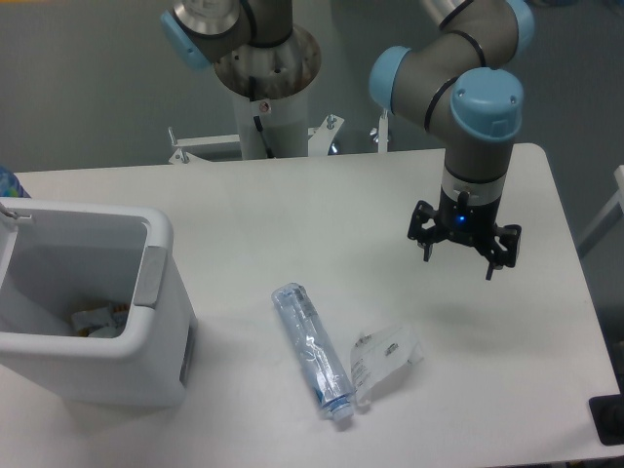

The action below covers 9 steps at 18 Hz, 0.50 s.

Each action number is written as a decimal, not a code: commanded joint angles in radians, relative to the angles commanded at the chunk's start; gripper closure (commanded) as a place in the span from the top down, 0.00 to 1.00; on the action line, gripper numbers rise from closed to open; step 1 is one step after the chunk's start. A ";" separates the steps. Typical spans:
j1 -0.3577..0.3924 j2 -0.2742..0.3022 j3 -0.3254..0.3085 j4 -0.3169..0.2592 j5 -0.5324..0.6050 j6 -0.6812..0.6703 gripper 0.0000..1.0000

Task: Place the trash in the trash can
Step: 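Move the open gripper toward the clear plastic wrapper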

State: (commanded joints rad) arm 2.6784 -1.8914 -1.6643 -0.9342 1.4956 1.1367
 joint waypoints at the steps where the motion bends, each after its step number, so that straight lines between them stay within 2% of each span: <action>1: 0.000 0.000 0.000 0.000 0.000 0.000 1.00; 5: -0.003 0.002 -0.003 0.009 -0.003 0.002 1.00; 7: -0.003 0.002 -0.020 0.041 -0.006 0.000 1.00; 9: -0.003 0.002 -0.060 0.102 -0.009 -0.002 1.00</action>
State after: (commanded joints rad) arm 2.6753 -1.8899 -1.7240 -0.8317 1.4864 1.1352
